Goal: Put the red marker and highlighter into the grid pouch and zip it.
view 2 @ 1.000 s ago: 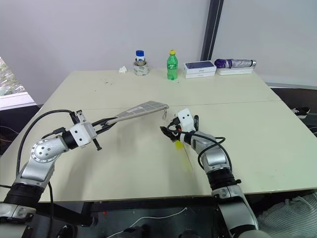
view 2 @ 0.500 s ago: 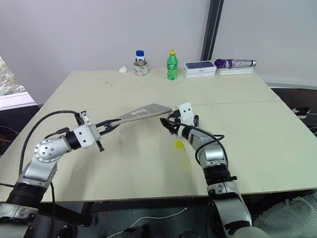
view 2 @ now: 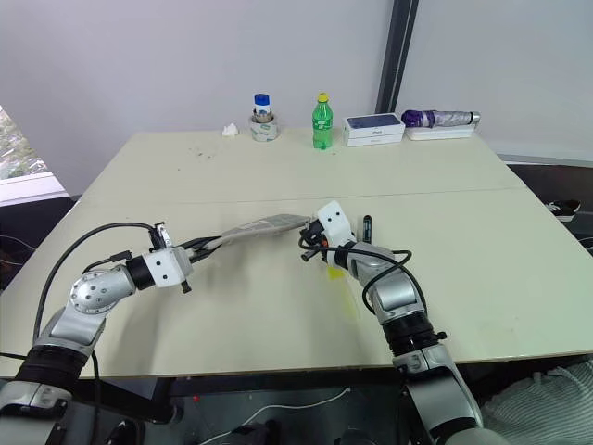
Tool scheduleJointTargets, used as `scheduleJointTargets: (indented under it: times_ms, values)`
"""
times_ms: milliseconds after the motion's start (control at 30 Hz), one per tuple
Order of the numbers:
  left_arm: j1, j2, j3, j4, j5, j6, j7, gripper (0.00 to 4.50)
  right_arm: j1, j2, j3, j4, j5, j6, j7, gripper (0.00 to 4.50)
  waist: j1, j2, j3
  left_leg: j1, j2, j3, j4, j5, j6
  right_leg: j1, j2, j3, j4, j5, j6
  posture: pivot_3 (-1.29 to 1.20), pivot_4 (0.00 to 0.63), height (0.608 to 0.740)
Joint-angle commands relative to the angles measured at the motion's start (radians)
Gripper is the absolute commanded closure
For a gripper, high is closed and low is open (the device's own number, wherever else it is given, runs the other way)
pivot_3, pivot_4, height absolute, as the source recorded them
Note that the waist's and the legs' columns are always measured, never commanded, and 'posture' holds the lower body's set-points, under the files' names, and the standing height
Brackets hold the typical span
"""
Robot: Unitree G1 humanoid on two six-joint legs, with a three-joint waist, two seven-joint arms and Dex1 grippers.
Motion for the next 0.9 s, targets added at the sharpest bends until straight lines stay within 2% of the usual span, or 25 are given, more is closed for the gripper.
scheduleJointTargets:
  times_ms: [33,400,700,900]
  values:
    - [0.01,-0.01,-0.023,-0.002,0.035,-0.014,0.031,4.5,0.007,-0.017,0.07,-0.105,-0.022,-0.022,0.073,4.46,0.0,0.0,0.0,0.0,0.0,0.0,0.0,0.0,0.0,0.0,0.0,0.0,0.0,0.0,0.0,0.0,0.15,0.74]
    - [0.004,-0.026,-0.043,0.004,0.057,-0.017,0.059,4.5,-0.002,0.032,0.161,-0.16,-0.012,-0.025,0.2,4.46,-0.002,0.0,0.0,0.0,0.0,0.0,0.0,0.0,0.0,0.001,0.0,0.0,0.0,0.0,0.0,0.0,0.15,0.74]
    - [-0.006,-0.033,-0.074,0.022,0.093,-0.027,0.085,4.5,-0.032,0.015,0.234,-0.193,-0.048,-0.162,0.333,4.46,-0.001,0.0,0.0,0.0,0.0,0.0,0.0,0.0,0.0,0.0,0.0,0.0,0.0,0.0,0.0,0.0,0.15,0.74]
    - [-0.024,-0.034,-0.1,0.014,0.125,-0.047,0.091,4.5,-0.047,0.025,0.265,-0.173,-0.095,-0.236,0.339,4.46,-0.001,0.0,0.0,0.0,0.0,0.0,0.0,0.0,0.0,0.0,0.0,0.0,0.0,0.0,0.0,0.0,0.15,0.74]
